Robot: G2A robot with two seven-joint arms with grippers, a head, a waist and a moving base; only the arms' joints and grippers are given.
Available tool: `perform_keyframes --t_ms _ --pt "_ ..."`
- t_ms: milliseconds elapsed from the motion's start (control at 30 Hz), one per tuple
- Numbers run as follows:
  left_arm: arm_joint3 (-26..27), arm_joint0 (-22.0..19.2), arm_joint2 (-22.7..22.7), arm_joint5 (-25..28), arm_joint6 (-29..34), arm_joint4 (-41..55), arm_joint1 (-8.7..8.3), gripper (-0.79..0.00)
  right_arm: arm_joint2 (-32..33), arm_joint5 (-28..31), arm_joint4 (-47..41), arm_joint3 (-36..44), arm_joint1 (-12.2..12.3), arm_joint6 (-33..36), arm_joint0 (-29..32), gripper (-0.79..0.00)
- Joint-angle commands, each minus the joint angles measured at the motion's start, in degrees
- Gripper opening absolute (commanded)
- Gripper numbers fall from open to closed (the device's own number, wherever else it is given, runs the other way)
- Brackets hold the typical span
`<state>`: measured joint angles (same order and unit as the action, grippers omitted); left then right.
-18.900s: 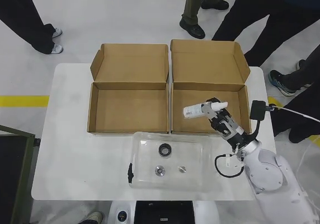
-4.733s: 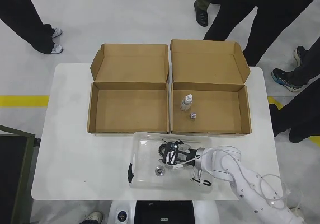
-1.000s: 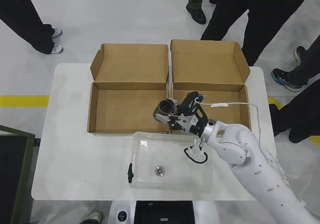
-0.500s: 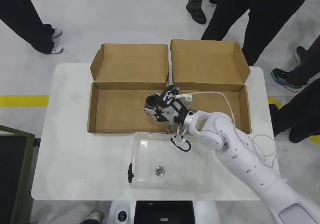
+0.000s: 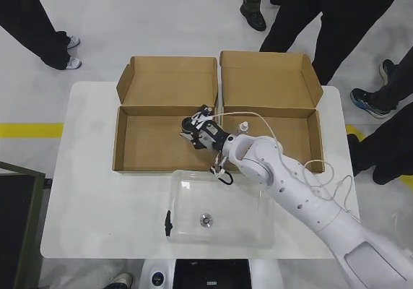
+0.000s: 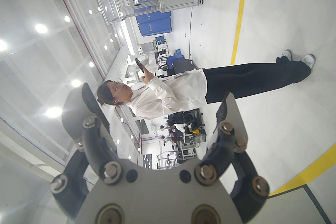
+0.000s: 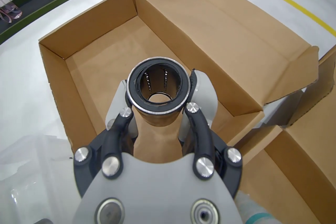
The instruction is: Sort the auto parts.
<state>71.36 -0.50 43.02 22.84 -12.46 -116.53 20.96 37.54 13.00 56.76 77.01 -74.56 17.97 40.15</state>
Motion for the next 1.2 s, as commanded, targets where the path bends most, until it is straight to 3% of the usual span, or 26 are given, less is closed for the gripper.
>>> perform_keyframes --t_ms 0,167,333,467,733,1000,1067,1167 --pt "0.0 0.0 0.0 0.0 0.0 0.0 0.0 0.0 -0.5 -0.4 0.5 -1.1 -0.6 0.1 -0.7 -0.785" --pt "0.0 0.0 0.0 0.0 0.0 0.0 0.0 0.0 -1.5 -0.7 2.1 -3.8 -1.8 0.4 -2.2 -0.785" --pt "0.0 0.0 0.0 0.0 0.0 0.0 0.0 0.0 -2.1 -0.6 3.4 -5.3 -2.8 1.7 -3.1 -0.674" --pt "0.0 0.0 0.0 0.0 0.0 0.0 0.0 0.0 -2.3 -0.1 4.5 -6.2 -3.4 2.6 -3.5 -0.646" --pt "0.0 0.0 0.0 0.0 0.0 0.0 0.0 0.0 -2.1 1.9 6.5 -7.1 -4.1 4.3 -3.7 -0.499" --pt "0.0 0.0 0.0 0.0 0.0 0.0 0.0 0.0 -1.5 3.6 9.0 -7.1 -4.4 5.7 -3.5 -0.409" --pt "0.0 0.0 0.0 0.0 0.0 0.0 0.0 0.0 -1.3 3.9 9.5 -6.9 -4.5 6.2 -3.4 -0.314" --pt "0.0 0.0 0.0 0.0 0.0 0.0 0.0 0.0 -0.8 4.3 9.9 -6.7 -4.6 6.5 -3.1 -0.24"
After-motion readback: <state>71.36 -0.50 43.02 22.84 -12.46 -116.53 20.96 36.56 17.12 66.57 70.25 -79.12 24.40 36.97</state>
